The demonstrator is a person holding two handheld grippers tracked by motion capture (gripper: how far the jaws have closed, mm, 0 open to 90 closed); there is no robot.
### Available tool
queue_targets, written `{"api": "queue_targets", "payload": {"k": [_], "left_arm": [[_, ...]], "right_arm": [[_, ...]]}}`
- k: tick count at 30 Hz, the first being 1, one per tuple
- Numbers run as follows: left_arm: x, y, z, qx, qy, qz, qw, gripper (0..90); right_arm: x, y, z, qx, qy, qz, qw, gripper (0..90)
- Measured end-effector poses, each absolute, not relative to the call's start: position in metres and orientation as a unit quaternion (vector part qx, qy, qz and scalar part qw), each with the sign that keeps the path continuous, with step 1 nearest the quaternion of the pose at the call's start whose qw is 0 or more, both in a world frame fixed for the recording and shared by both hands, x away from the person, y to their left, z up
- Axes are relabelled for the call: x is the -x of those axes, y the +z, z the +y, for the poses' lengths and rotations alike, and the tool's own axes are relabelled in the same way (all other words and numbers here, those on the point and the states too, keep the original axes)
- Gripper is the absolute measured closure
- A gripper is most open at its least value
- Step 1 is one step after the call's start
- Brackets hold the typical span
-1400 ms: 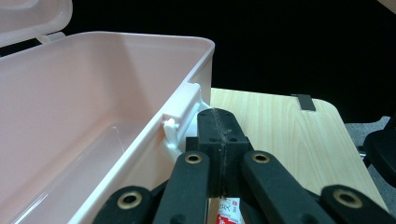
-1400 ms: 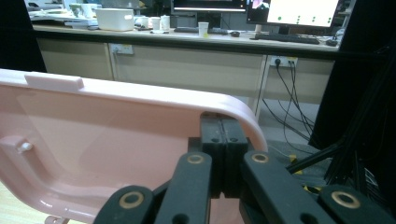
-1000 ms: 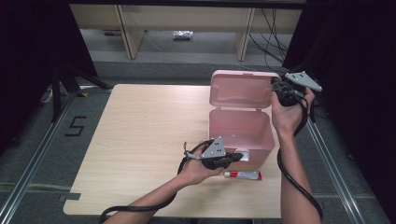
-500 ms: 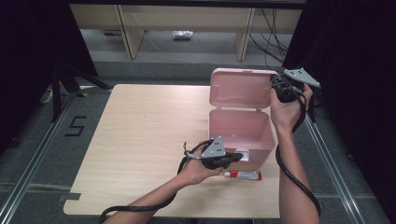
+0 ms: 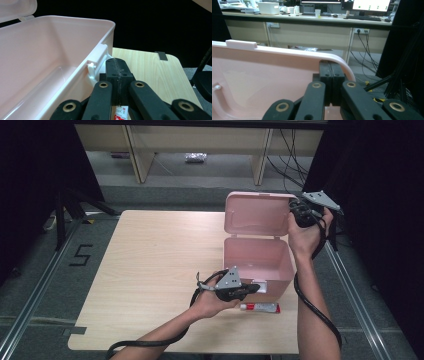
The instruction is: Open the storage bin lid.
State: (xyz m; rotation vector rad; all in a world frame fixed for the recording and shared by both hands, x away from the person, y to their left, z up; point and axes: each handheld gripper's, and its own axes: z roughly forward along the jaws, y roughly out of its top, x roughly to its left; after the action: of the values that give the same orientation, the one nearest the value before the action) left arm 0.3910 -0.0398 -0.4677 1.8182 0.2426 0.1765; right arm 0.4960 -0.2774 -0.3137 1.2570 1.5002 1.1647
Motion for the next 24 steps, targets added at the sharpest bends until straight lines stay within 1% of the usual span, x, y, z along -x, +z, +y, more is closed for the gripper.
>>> {"api": "queue_targets", "payload": {"k": [6, 7, 16, 24], "left_arm": [[-0.391, -0.468, -0.04, -0.786, 0.075, 0.109, 0.604, 89.8], [-0.391, -0.468, -0.04, -0.786, 0.076, 0.105, 0.605, 89.8], [-0.39, -0.468, -0.04, -0.785, 0.075, 0.11, 0.604, 89.8], [-0.391, -0.468, -0.04, -0.786, 0.076, 0.106, 0.605, 89.8]], "right_arm": [[-0.5, -0.314, -0.277, -0.506, 0.467, 0.594, 0.416, 90.0], [-0.5, -0.314, -0.275, -0.515, 0.468, 0.591, 0.409, 90.0], [-0.507, -0.313, -0.275, -0.505, 0.462, 0.598, 0.417, 90.0], [-0.512, -0.313, -0.276, -0.511, 0.459, 0.599, 0.411, 90.0]]}}
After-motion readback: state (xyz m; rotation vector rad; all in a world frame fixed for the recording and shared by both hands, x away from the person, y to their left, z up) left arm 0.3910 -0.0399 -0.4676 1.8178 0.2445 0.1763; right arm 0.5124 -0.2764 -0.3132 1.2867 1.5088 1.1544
